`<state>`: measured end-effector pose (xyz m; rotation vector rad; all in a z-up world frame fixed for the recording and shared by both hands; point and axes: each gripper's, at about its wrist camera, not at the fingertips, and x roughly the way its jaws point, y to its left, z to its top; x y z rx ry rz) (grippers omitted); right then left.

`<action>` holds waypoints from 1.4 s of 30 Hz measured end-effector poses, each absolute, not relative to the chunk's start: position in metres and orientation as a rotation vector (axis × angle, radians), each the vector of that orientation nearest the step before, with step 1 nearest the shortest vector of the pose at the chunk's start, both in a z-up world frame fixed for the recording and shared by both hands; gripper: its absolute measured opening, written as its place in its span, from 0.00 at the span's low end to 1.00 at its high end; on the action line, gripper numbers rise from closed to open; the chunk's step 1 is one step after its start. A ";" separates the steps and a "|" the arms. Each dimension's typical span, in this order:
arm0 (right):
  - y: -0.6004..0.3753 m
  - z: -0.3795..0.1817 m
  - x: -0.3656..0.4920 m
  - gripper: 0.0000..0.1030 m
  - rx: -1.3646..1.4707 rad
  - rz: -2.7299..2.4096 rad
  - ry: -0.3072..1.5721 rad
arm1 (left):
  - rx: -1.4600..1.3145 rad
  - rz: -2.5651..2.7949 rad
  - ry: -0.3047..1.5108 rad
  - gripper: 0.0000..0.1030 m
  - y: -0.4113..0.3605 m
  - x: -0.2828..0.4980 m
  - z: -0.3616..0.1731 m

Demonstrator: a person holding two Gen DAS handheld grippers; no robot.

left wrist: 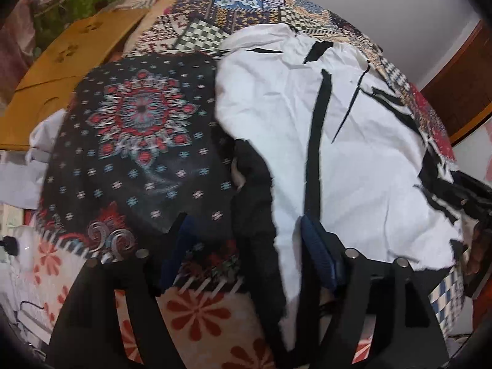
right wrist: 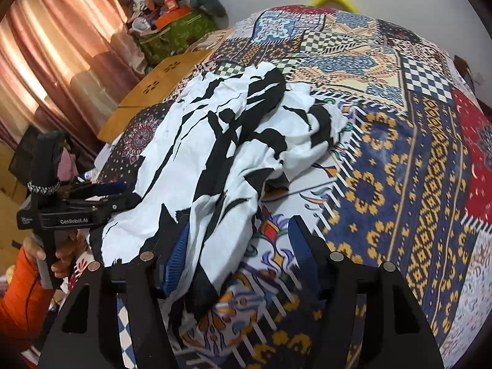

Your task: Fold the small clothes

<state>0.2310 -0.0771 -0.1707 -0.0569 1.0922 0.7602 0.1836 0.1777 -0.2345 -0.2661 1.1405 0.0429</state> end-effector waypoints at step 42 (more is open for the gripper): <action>-0.102 0.024 0.069 0.80 -0.002 0.713 0.358 | -0.049 0.102 0.324 0.97 0.067 0.015 0.020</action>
